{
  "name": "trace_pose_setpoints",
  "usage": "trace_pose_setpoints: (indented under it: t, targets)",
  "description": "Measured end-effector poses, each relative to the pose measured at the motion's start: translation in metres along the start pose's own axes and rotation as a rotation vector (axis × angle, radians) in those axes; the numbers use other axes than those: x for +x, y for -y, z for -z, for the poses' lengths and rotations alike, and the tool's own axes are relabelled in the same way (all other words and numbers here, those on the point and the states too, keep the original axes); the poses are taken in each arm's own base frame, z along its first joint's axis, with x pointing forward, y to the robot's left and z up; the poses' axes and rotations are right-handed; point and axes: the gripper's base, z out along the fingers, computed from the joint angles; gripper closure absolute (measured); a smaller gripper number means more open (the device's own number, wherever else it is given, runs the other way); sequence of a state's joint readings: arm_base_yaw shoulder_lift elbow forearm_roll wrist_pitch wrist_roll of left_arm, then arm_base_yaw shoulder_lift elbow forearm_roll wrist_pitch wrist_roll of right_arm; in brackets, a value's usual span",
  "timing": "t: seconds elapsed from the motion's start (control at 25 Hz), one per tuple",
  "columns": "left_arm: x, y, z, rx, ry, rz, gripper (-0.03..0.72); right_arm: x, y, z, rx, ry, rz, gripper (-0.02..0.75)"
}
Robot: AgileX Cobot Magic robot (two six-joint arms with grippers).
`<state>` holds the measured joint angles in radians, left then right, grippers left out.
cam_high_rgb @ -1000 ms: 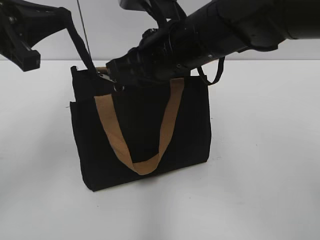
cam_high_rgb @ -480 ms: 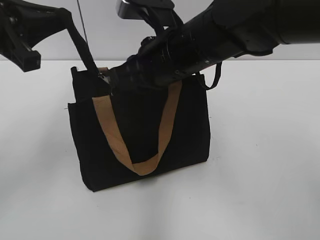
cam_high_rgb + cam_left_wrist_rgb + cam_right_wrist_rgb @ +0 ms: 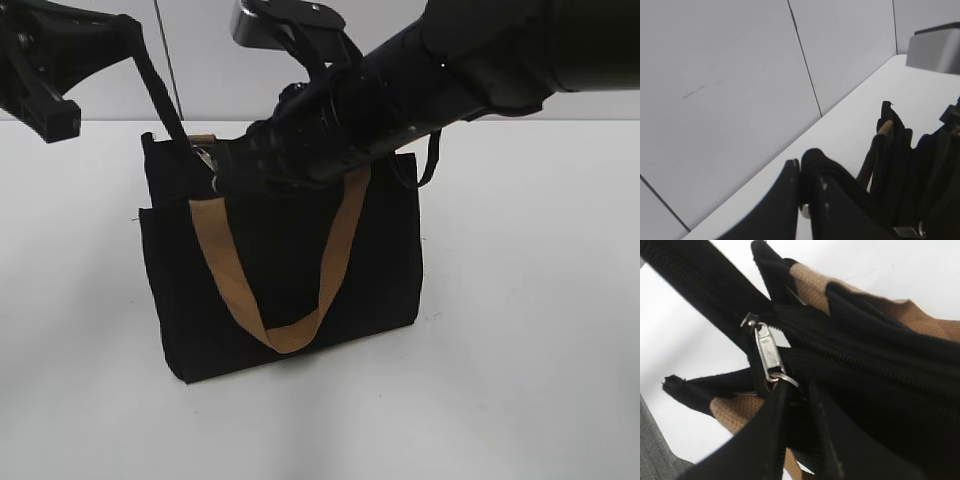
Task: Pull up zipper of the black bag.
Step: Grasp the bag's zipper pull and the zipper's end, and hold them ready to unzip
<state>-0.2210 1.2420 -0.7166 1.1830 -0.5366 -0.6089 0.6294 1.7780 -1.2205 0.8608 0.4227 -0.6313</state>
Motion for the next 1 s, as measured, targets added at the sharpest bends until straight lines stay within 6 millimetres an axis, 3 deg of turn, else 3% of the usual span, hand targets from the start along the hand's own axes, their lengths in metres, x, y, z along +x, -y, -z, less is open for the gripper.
trace_pose_setpoints:
  t: [0.2, 0.36, 0.48, 0.68, 1.0]
  targets:
    - [0.000, 0.000, 0.000, 0.000, 0.000, 0.000, 0.666, 0.000, 0.000, -0.001, -0.002, 0.000, 0.028, 0.610]
    - [0.000, 0.000, 0.000, 0.000, 0.000, 0.000, 0.666, 0.001, -0.004, -0.002, -0.010, -0.003, 0.159, 0.605]
    - [0.000, 0.000, 0.000, 0.000, 0.000, 0.000, 0.666, 0.004, -0.014, -0.004, -0.029, -0.009, 0.294, 0.573]
    - [0.000, 0.000, 0.000, 0.000, 0.000, 0.000, 0.666, 0.004, -0.017, -0.005, -0.034, -0.009, 0.349, 0.476]
    - [0.000, 0.000, 0.000, 0.000, 0.000, 0.000, 0.666, 0.007, -0.019, -0.005, -0.063, -0.035, 0.414, 0.460]
